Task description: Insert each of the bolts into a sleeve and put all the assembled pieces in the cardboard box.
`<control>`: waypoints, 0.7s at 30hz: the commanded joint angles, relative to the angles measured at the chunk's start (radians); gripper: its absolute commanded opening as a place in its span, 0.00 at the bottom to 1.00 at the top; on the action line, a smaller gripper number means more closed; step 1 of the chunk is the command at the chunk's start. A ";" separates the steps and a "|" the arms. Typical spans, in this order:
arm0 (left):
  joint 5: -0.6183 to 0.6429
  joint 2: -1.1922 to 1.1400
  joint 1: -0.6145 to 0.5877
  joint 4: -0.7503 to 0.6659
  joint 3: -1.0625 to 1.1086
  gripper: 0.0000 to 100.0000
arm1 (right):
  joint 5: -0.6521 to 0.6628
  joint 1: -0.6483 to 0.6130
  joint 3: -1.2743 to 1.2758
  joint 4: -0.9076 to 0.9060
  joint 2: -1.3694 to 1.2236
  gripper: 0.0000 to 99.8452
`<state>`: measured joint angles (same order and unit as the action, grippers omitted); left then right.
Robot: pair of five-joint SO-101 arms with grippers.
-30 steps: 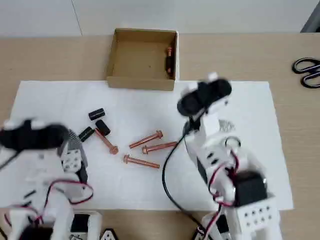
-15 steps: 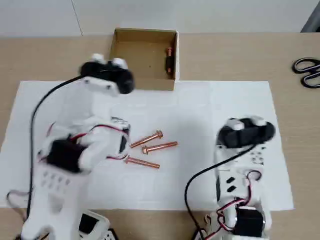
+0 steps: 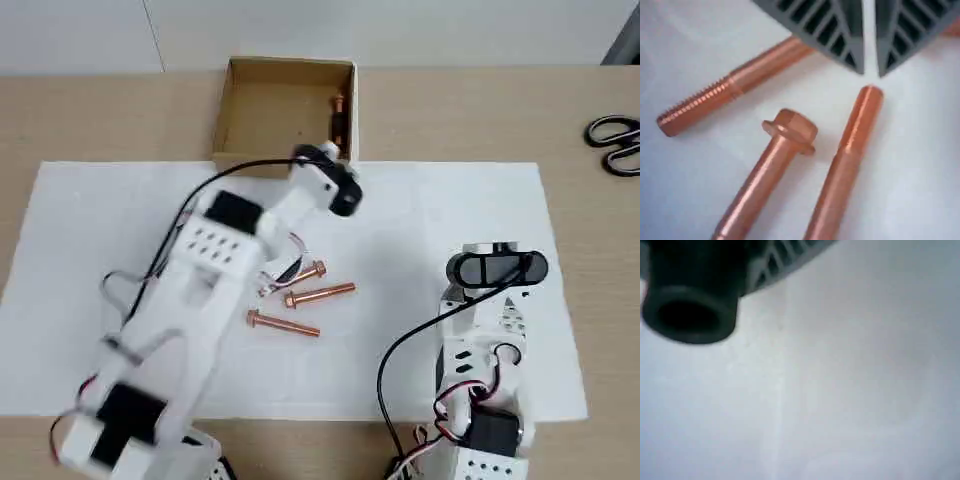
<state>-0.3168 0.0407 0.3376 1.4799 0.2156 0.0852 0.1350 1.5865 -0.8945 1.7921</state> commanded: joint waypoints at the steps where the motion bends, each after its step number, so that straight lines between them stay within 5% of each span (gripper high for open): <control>1: -0.015 -0.158 0.003 0.026 -0.154 0.01 | 0.002 0.013 0.009 0.025 0.010 0.00; 11: -0.135 -0.413 0.031 0.210 -0.519 0.11 | 0.002 0.013 0.025 0.027 0.010 0.00; 21: -0.187 -0.566 0.032 0.227 -0.581 0.11 | 0.002 0.013 0.025 0.027 0.010 0.00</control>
<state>-0.4887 -0.5255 0.3621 1.7070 -0.3199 0.0852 0.1412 1.6187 -0.8930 1.7921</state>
